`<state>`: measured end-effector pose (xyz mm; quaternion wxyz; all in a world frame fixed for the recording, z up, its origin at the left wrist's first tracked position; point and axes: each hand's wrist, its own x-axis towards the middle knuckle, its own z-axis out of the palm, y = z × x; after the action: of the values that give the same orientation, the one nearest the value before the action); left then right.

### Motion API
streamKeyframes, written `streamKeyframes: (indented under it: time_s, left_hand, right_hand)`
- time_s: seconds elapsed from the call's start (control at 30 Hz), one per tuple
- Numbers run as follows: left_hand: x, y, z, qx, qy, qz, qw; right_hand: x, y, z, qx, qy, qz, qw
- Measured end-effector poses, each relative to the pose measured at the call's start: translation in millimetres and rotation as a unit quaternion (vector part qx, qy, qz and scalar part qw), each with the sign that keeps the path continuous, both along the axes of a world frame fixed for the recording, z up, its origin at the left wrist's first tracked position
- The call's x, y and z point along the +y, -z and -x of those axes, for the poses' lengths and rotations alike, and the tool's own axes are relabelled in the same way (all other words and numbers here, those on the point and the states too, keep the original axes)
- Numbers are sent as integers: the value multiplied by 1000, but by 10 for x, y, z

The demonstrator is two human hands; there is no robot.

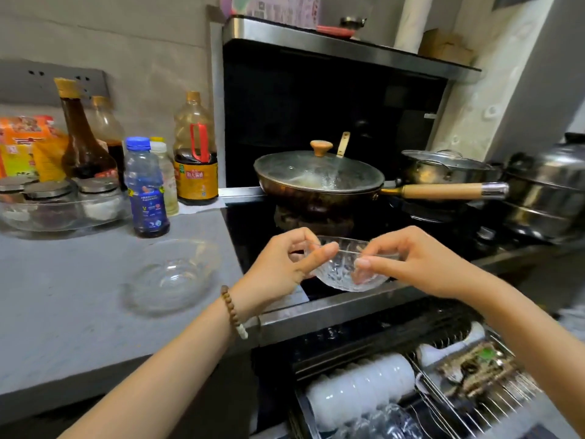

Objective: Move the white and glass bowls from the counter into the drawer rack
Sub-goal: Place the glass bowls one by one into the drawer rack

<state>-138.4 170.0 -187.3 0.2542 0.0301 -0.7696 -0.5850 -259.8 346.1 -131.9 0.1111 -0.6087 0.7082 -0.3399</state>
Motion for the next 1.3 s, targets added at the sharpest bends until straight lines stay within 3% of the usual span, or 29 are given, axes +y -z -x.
streamKeyframes:
  time_s: [0.33,0.57,0.73,0.83,0.9,1.1,1.3]
  left_hand:
    - [1049,843,1097,-95,133,-32,986]
    - [1401,1740,1449,-220,133,-112,960]
    - [1382,2388,1350,-252,102,42,962]
    - [1273,2755,1287,-313,82,218,921]
    - [1230,2938,1243,-352,84,289,887]
    - [1211,3365,1110,-371,72,398,836]
    - [1236,3522,1080,-362,51,428,827]
  right_hand:
    - [1155,784,709,-180,125,-66,974]
    - [1401,1610,1155,-344,244,-101,901]
    - [1369,2178,1418,-414,337,-114,838]
    - [1334,2432,1544,-421,379,-155,809]
    - [1294,2576,1606,-434,387,-189,792]
    - [1150,2904,1686,-445,409,-252,756]
    - [1016,3163,1751,-476,382,-312,728]
